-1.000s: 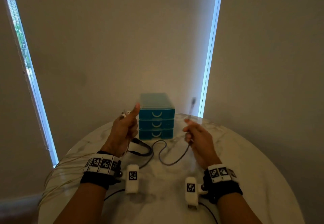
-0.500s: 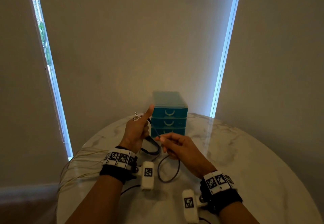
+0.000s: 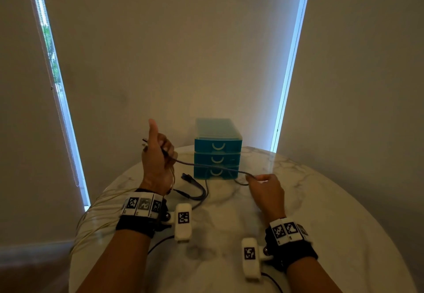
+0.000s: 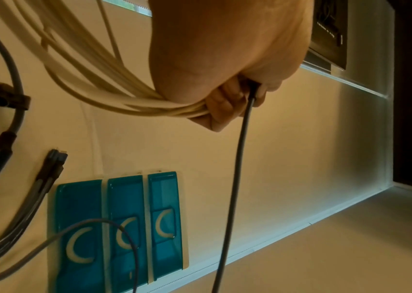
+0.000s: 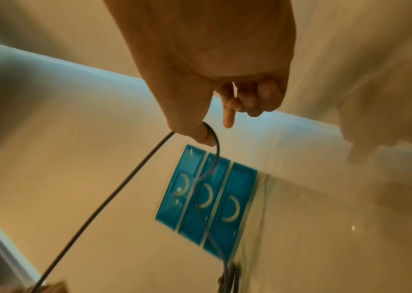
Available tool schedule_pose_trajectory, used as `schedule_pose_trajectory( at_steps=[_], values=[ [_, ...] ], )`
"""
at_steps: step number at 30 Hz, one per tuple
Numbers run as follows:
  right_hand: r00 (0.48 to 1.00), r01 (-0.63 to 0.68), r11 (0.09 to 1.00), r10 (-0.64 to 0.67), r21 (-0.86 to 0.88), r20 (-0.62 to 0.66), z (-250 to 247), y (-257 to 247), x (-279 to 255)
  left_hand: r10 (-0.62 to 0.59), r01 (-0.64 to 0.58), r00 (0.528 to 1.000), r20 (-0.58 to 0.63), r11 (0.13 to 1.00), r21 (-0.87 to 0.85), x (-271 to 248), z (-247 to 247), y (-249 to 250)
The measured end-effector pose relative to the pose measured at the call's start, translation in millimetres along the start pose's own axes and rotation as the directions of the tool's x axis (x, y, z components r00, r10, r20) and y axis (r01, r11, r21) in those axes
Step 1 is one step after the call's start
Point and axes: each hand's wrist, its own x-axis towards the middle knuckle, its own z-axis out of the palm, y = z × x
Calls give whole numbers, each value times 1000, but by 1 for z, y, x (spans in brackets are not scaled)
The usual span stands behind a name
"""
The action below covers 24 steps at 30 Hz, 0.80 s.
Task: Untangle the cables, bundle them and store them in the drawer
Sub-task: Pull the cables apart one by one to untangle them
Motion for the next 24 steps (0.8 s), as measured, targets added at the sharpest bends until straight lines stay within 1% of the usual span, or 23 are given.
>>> schedule_pose_trajectory(
  at_steps=[1, 2, 3, 4, 5, 6, 7, 8, 9, 10, 11, 12, 14, 15, 17, 18, 19, 20, 21, 22, 23, 24],
  values=[
    [999, -36, 999, 36, -24, -3, -6, 1, 4, 6, -6, 1000, -11, 1000, -19, 1, -2, -1],
    [998, -60, 998, 60, -14, 33, -10, 1, 7, 8, -9, 1000, -23, 1000, -29, 2, -3, -2],
    [992, -90, 994, 84, 65, 93, -11, 1, 9, 9, -10, 999, -31, 999, -32, 3, -4, -4],
    [980, -138, 964, 99, 229, 174, -11, 0, 8, 8, -9, 999, -37, 999, -31, 4, -5, -7],
    [962, -195, 883, 88, 426, 259, -11, -3, 5, 7, -8, 999, -36, 1000, -27, 5, -6, -10],
    [943, -252, 757, 53, 603, 328, -13, -6, 2, 2, -3, 999, -38, 1000, -25, 6, -7, -11],
    [923, -312, 590, 3, 745, 384, -16, -10, 0, -5, 3, 999, -46, 1000, -31, 6, -7, -12],
    [905, -371, 394, -50, 841, 422, -21, -13, -2, -15, 12, 999, -53, 999, -48, 7, -8, -13],
    [887, -424, 196, -108, 884, 449, -26, -14, -1, -32, 28, 998, -51, 997, -78, 9, -9, -14],
    [872, -462, 45, -158, 886, 463, -30, -15, -1, -59, 54, 997, -41, 993, -106, 10, -10, -16],
    [862, -484, -35, -191, 874, 469, -34, -16, -1, -91, 88, 995, -27, 989, -118, 10, -10, -17],
    [856, -496, -54, -199, 867, 478, -34, -18, -1, -122, 121, 992, -11, 987, -109, 10, -12, -19],
    [859, -485, 34, -171, 874, 483, -29, -24, -3, -174, 176, 984, 40, 983, -54, 10, -11, -21],
    [867, -467, 75, -156, 881, 473, -24, -26, -6, -197, 197, 978, 73, 980, 11, 9, -11, -22],
    [891, -422, 144, -118, 895, 439, -16, -27, -8, -255, 226, 959, 120, 950, 216, 9, -10, -22],
    [899, -398, 170, -125, 902, 420, -13, -26, -9, -306, 251, 943, 129, 911, 328, 9, -10, -23],
    [901, -376, 183, -158, 909, 404, -10, -26, -10, -375, 287, 917, 135, 857, 429, 7, -10, -24],
    [890, -367, 188, -215, 911, 403, -9, -26, -12, -442, 317, 884, 148, 803, 506, 5, -9, -27],
    [864, -372, 202, -283, 906, 417, -6, -26, -15, -490, 328, 856, 165, 761, 561, 2, -8, -29],
    [826, -378, 246, -345, 893, 445, -4, -27, -19, -504, 313, 846, 176, 736, 600, -2, -6, -31],
    [783, -371, 323, -395, 871, 480, -1, -28, -24, -486, 280, 854, 187, 732, 622, -5, -4, -32],
    [735, -352, 420, -429, 836, 525, 2, -29, -29, -444, 233, 872, 207, 747, 623, -7, -2, -32]
  ],
)
